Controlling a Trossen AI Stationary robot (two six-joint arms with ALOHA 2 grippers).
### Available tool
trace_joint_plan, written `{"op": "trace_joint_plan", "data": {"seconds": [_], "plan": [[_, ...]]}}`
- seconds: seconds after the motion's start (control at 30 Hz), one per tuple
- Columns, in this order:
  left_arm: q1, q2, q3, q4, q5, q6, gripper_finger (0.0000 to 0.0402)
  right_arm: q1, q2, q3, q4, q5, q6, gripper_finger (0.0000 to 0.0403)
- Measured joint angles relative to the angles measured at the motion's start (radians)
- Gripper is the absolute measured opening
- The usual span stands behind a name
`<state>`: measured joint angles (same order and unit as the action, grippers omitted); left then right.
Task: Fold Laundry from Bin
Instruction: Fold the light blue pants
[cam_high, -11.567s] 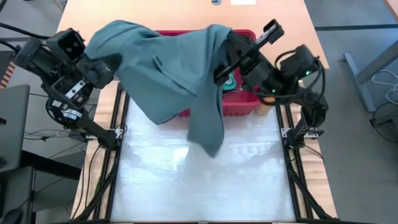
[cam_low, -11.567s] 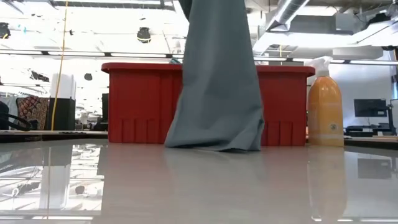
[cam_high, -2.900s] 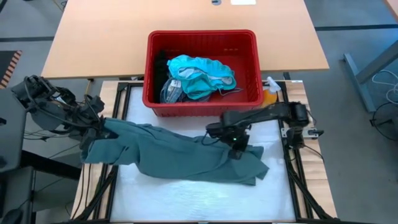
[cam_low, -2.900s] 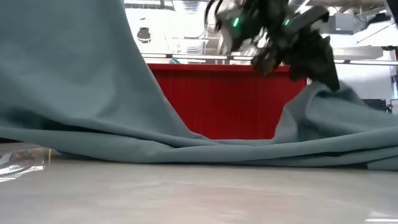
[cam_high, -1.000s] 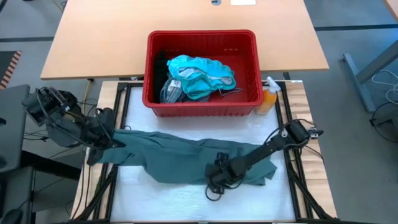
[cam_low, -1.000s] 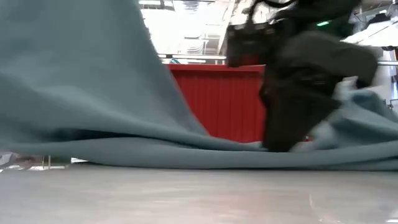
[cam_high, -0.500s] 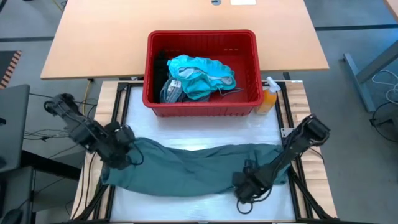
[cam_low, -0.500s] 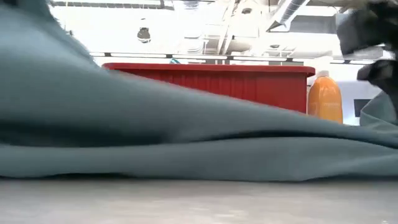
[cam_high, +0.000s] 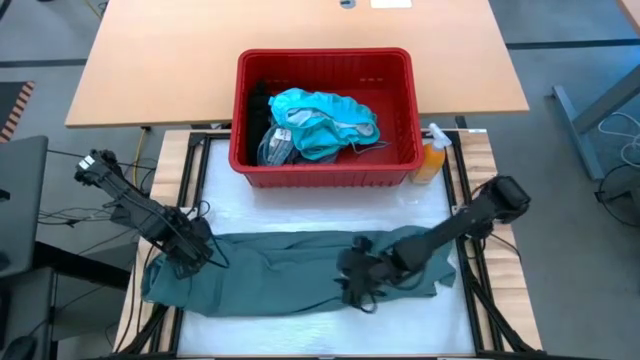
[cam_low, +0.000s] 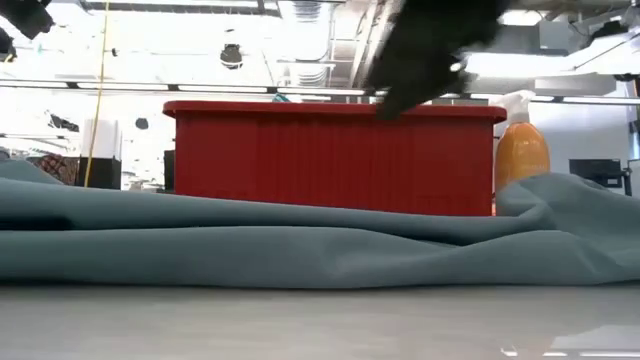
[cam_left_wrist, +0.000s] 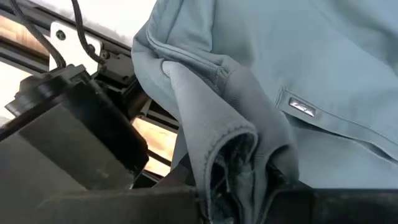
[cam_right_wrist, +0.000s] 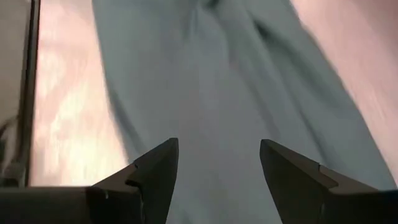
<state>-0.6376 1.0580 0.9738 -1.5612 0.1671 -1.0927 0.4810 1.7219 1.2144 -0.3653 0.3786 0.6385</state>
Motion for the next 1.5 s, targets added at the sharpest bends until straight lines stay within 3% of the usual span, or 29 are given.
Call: {"op": "trace_joint_plan", "data": {"seconds": [0.2, 0.33, 0.57, 0.8, 0.87, 1.2, 1.5], "plan": [[0.0, -0.001, 0.039, 0.01, 0.006, 0.004, 0.0027, -0.075, 0.13, 0.024, 0.362, -0.043, -0.12, 0.0255], [0.0, -0.002, 0.091, 0.003, -0.073, 0.027, 0.0027, -0.114, 0.218, 0.113, 0.432, -0.074, -0.22, 0.0255], [0.005, -0.032, 0.16, -0.01, -0.12, 0.024, 0.0027, -0.21, 0.342, 0.287, 0.326, -0.096, -0.206, 0.0255], [-0.006, -0.073, 0.161, -0.01, -0.066, 0.025, 0.0027, -0.265, 0.362, 0.331, 0.173, -0.329, -0.279, 0.0255], [-0.009, -0.084, 0.161, -0.003, -0.062, 0.025, 0.0027, -0.275, 0.362, 0.323, 0.148, -0.354, -0.283, 0.0255], [-0.009, -0.146, 0.161, 0.114, -0.058, 0.091, 0.0028, -0.277, 0.387, 0.282, 0.104, -0.308, -0.292, 0.025], [-0.009, -0.182, 0.161, 0.175, -0.079, 0.085, 0.0029, -0.296, 0.395, 0.284, 0.115, -0.275, -0.302, 0.0193]]}}
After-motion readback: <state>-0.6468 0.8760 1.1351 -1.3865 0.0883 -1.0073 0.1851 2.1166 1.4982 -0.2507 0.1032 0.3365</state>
